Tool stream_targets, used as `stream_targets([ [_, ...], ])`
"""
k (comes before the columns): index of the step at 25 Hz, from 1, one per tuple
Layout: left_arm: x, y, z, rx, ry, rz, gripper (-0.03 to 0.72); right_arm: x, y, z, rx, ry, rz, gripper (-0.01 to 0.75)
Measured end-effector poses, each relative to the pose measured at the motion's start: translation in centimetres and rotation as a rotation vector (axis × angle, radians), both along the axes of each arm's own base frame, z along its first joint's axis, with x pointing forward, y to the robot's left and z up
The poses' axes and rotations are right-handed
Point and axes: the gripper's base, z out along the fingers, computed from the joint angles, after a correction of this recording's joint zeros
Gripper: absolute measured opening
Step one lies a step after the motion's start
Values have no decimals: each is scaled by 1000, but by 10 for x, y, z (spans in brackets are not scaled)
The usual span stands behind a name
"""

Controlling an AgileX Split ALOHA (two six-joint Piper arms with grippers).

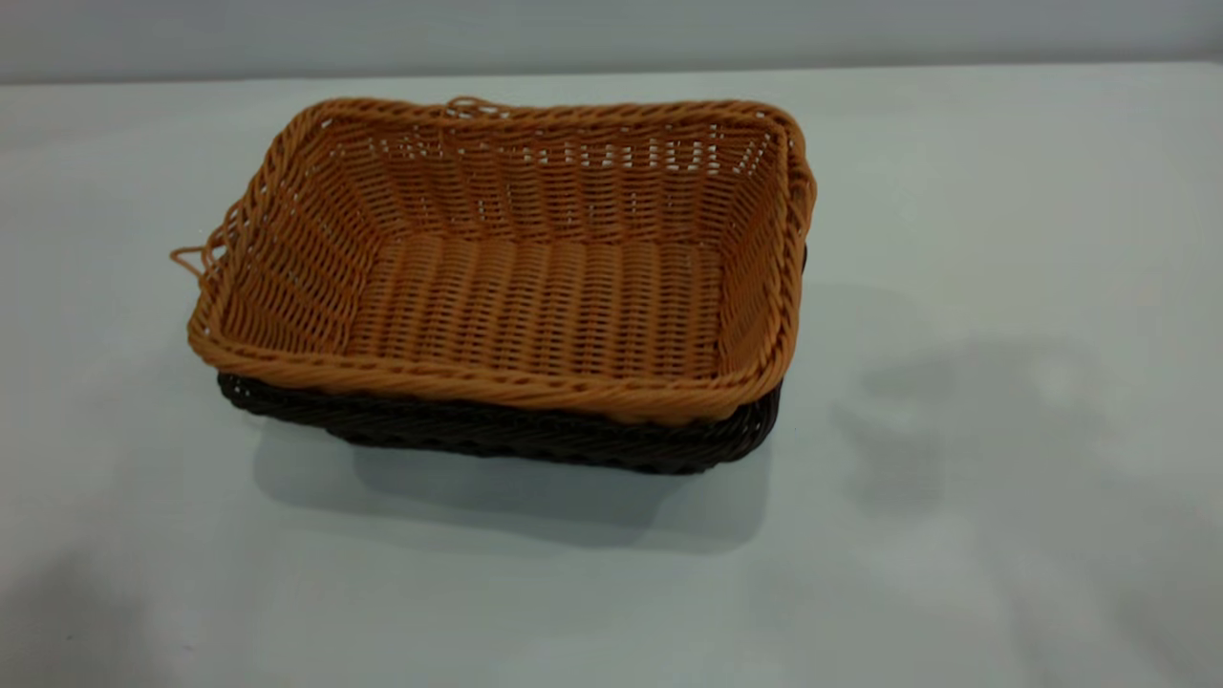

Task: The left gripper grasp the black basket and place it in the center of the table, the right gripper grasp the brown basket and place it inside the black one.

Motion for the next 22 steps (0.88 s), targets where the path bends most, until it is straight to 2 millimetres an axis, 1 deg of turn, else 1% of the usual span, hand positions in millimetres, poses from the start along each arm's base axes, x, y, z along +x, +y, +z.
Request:
stream_targets([
  [2, -3, 2, -8, -4, 20, 26, 388, -26, -9, 11, 6, -45, -13, 545],
  [4, -8, 5, -18, -5, 43, 39, 388, -49, -17, 12, 1, -63, -23, 545],
  [5, -11, 6, -25, -7, 59, 48, 388, -61, -21, 9, -7, -66, -35, 545],
  [8, -20, 10, -47, -16, 113, 88, 388, -93, -36, -8, -48, -54, -83, 543],
  [11, -27, 14, -70, -37, 174, 150, 388, -118, -50, -37, -114, -19, -129, 528],
  [12, -29, 15, -77, -43, 195, 173, 388, -127, -55, -51, -146, -2, -139, 521],
  [15, -34, 17, -98, -59, 252, 233, 388, -153, -67, -84, -200, 13, -155, 507],
  [16, -36, 18, -105, -59, 270, 249, 388, -160, -70, -100, -219, 26, -158, 506],
  [18, -39, 20, -117, -61, 303, 279, 388, -173, -75, -121, -232, 17, -164, 505],
  [20, -44, 21, -131, -54, 337, 301, 388, -182, -78, -148, -243, 35, -164, 504],
  [22, -48, 24, -144, -49, 366, 324, 388, -191, -81, -168, -243, 31, -165, 503],
])
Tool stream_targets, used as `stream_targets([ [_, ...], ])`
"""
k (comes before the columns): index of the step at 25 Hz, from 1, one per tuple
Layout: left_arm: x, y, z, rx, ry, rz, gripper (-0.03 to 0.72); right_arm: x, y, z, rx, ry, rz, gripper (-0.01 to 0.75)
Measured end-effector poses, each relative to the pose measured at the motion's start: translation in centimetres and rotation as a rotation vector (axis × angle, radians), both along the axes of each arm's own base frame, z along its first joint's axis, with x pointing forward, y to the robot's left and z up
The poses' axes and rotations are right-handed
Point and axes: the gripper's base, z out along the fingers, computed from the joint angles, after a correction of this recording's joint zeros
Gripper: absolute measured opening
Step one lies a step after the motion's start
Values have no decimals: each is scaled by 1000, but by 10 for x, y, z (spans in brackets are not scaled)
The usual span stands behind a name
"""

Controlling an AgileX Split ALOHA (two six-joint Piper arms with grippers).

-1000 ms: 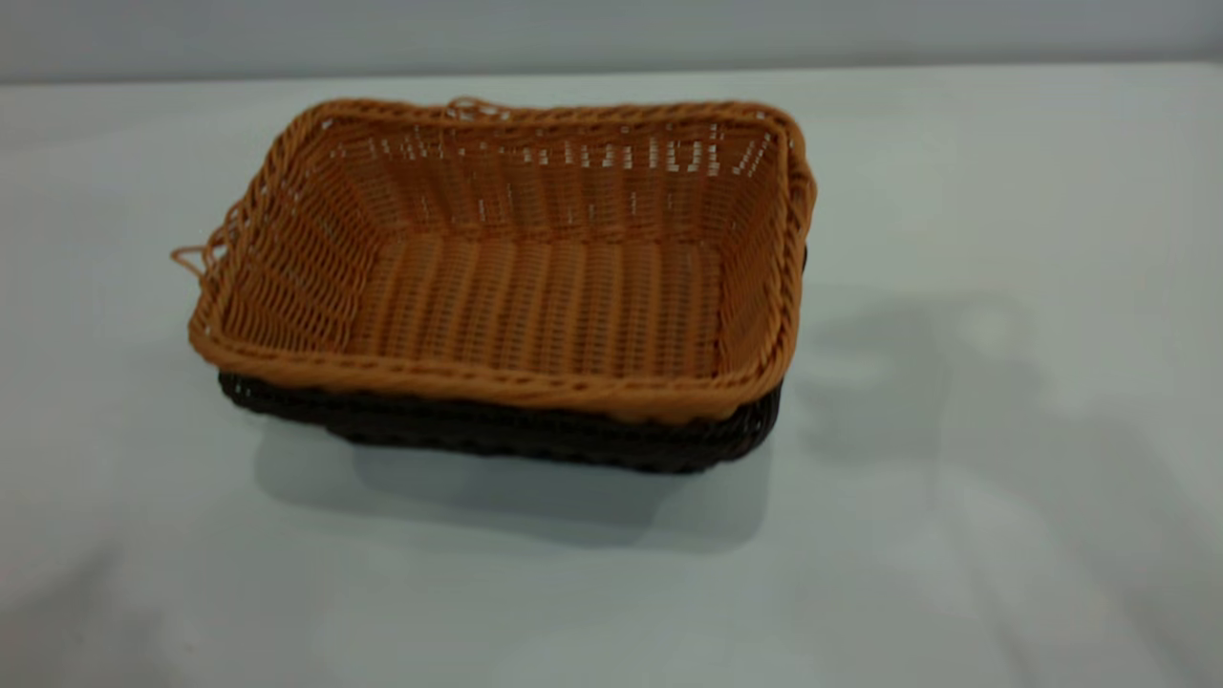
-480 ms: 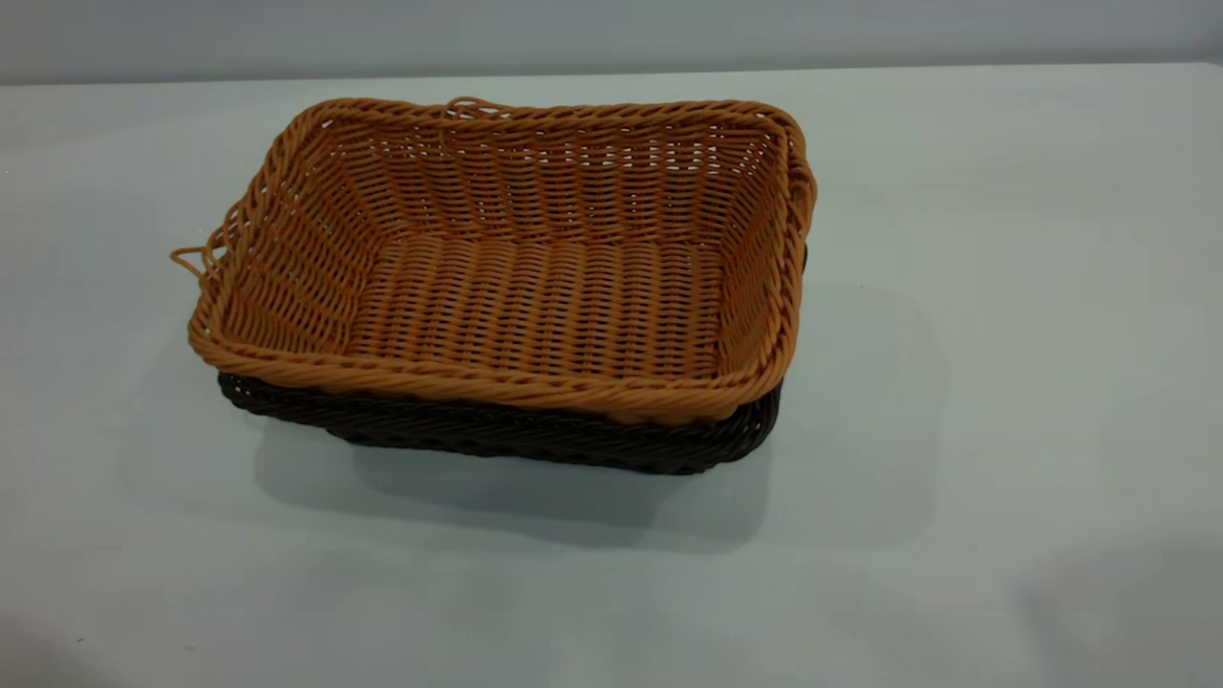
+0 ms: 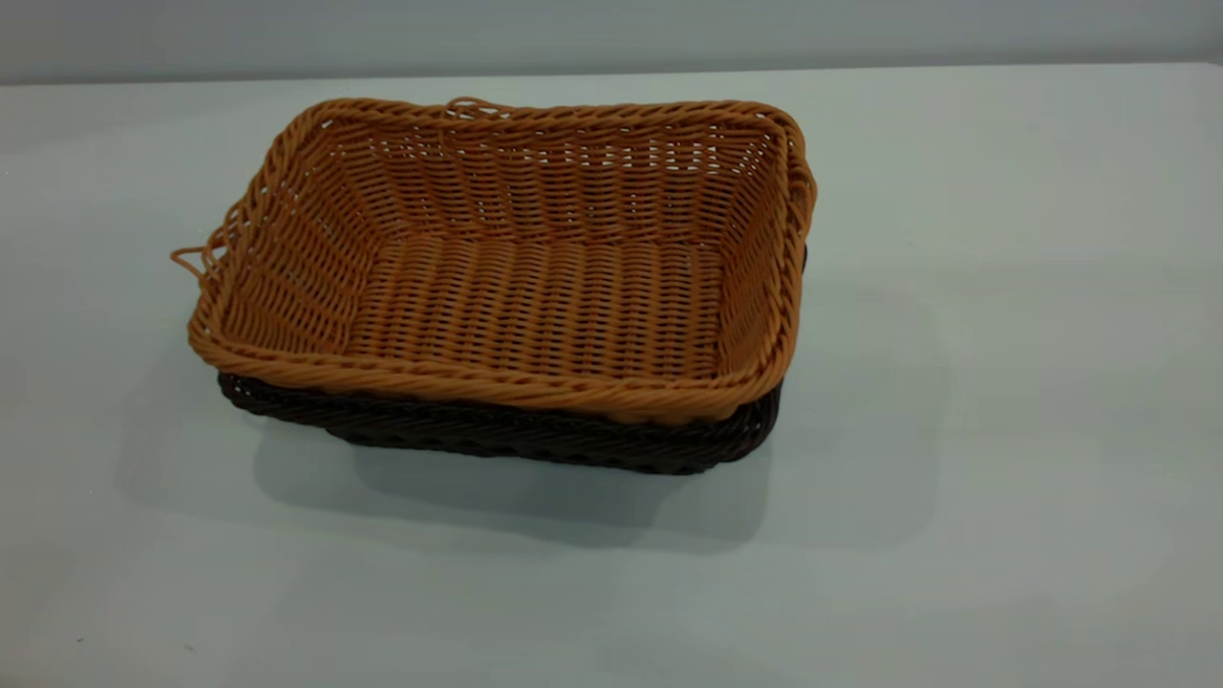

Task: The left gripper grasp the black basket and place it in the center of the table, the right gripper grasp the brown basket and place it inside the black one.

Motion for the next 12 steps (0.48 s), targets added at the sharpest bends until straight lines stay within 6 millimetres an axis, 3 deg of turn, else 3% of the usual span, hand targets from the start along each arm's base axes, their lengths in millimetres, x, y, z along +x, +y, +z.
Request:
stream_targets([
  [2, -6, 3, -15, 7, 34, 18, 388, -7, -2, -17, -4, 9, -1, 503],
  [6, -19, 7, -44, 5, 99, 53, 388, -13, -4, -16, 8, -57, 9, 503],
  [12, -29, 10, -51, -65, 26, 52, 388, -14, -4, -17, 11, -63, 11, 503],
])
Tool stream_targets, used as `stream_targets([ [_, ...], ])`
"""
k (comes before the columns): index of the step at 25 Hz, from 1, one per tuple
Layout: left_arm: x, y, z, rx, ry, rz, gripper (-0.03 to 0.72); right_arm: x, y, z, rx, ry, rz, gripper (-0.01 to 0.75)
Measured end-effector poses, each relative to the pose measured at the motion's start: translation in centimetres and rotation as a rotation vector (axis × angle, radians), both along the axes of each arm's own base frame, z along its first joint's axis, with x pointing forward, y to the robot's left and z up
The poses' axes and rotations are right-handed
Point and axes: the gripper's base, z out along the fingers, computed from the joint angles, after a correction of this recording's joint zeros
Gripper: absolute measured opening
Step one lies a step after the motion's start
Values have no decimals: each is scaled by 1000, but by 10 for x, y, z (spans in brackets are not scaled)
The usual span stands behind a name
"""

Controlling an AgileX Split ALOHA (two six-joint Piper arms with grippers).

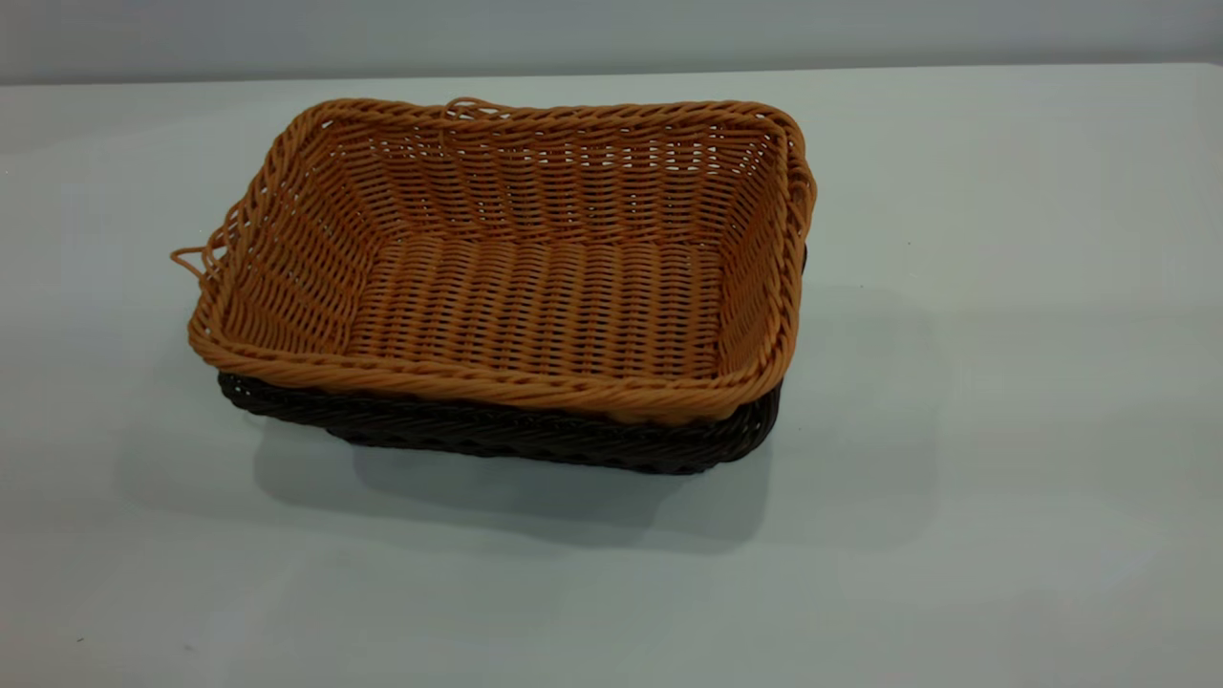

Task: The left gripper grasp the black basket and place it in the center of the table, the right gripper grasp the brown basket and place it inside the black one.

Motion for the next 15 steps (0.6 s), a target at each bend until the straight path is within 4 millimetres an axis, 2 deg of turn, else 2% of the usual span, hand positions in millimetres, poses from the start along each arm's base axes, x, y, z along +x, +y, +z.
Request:
stream_targets([
  [15, -23, 11, 7, -85, -173, 1, 388, -3, -1, 1, 16, -20, -29, 502],
])
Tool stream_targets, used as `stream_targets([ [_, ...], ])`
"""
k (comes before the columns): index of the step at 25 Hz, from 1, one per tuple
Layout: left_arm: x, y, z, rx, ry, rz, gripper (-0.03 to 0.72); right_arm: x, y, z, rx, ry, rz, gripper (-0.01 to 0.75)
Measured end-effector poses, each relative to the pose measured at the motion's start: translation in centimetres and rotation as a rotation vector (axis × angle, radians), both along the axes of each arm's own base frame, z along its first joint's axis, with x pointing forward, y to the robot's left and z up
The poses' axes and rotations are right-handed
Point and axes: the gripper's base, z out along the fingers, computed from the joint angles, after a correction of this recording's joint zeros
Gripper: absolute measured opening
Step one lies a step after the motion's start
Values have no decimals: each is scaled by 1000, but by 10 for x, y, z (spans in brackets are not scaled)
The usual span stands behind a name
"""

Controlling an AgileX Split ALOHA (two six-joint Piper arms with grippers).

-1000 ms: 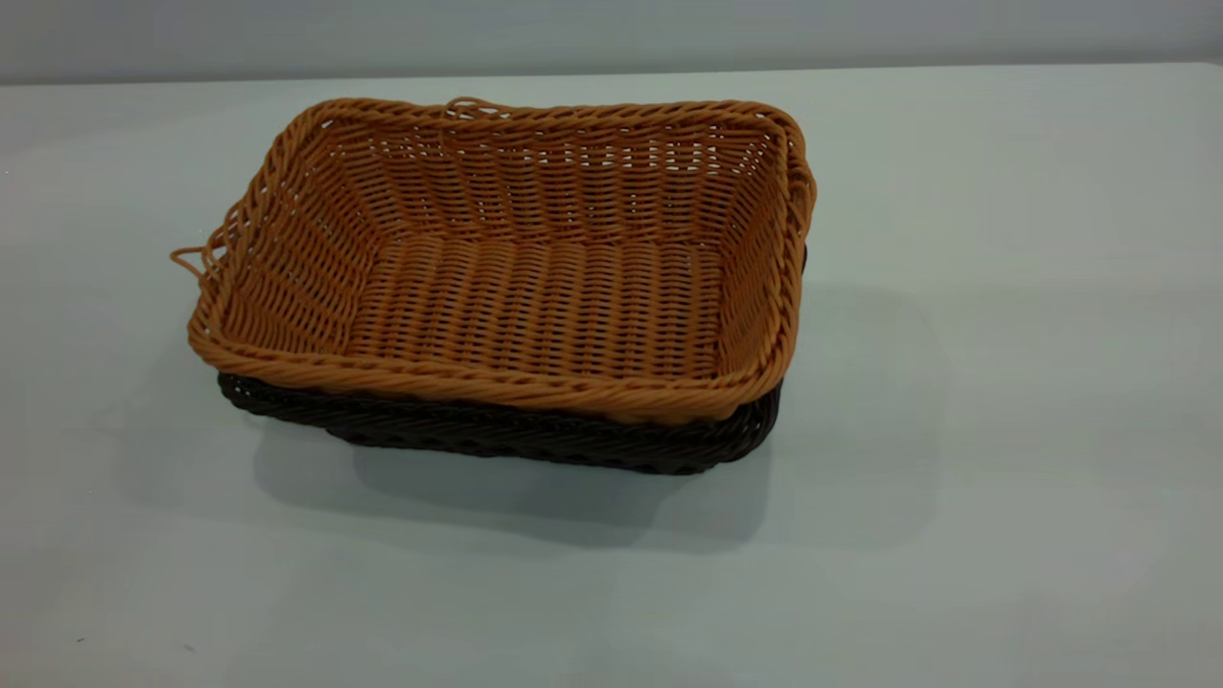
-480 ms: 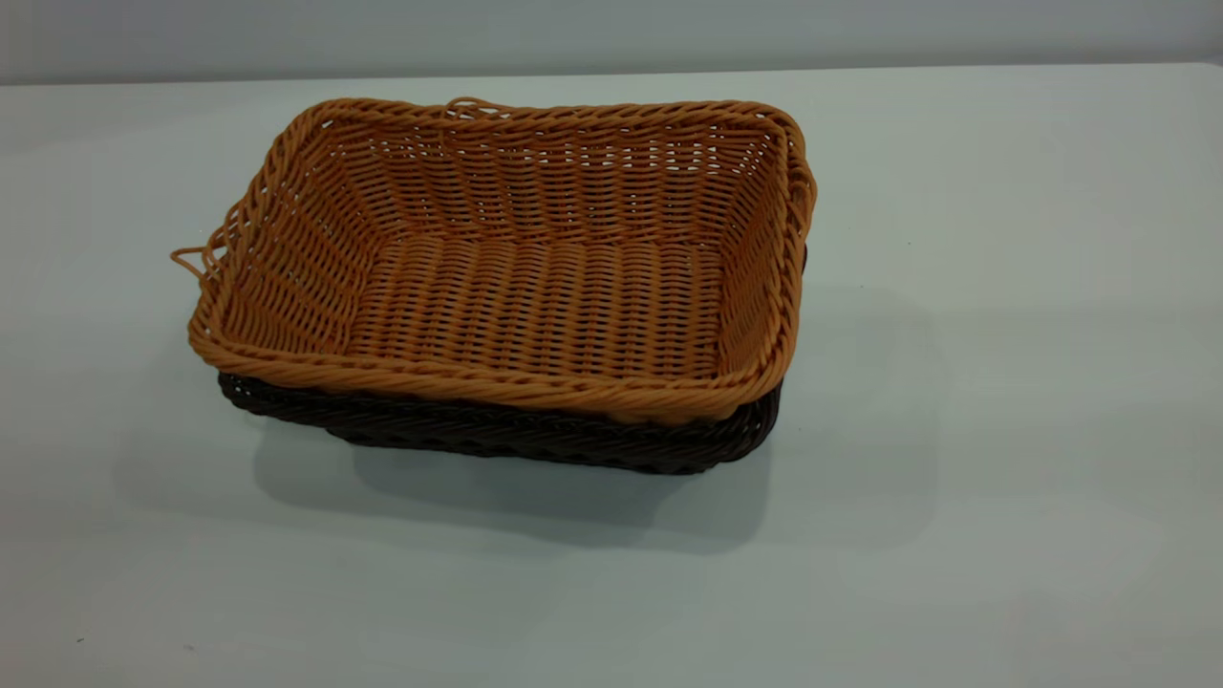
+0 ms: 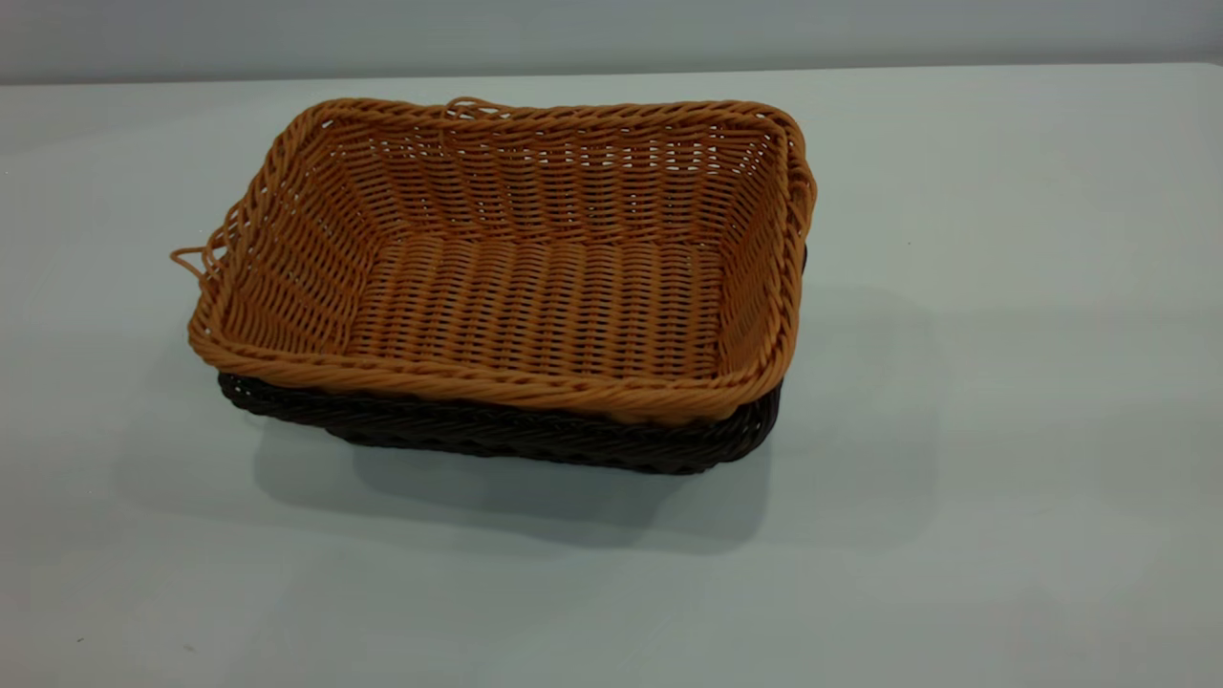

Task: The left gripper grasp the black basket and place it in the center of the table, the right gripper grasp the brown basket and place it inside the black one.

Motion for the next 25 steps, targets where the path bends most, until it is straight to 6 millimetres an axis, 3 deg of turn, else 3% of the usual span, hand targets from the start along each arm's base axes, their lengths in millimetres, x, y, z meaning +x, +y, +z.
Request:
stream_targets([
  [7, -7, 8, 2, -23, -52, 193, 387, -23, -10, 6, 29, -184, -236, 502],
  [12, -18, 14, 3, -35, -126, 401, 387, -48, -10, 7, 48, -353, -248, 502],
  [19, -47, 14, 2, -73, -314, 454, 387, -49, -10, 6, 50, -349, -247, 502],
  [25, -49, 14, 1, -73, -310, 457, 387, -49, -10, 6, 50, -349, -247, 502],
])
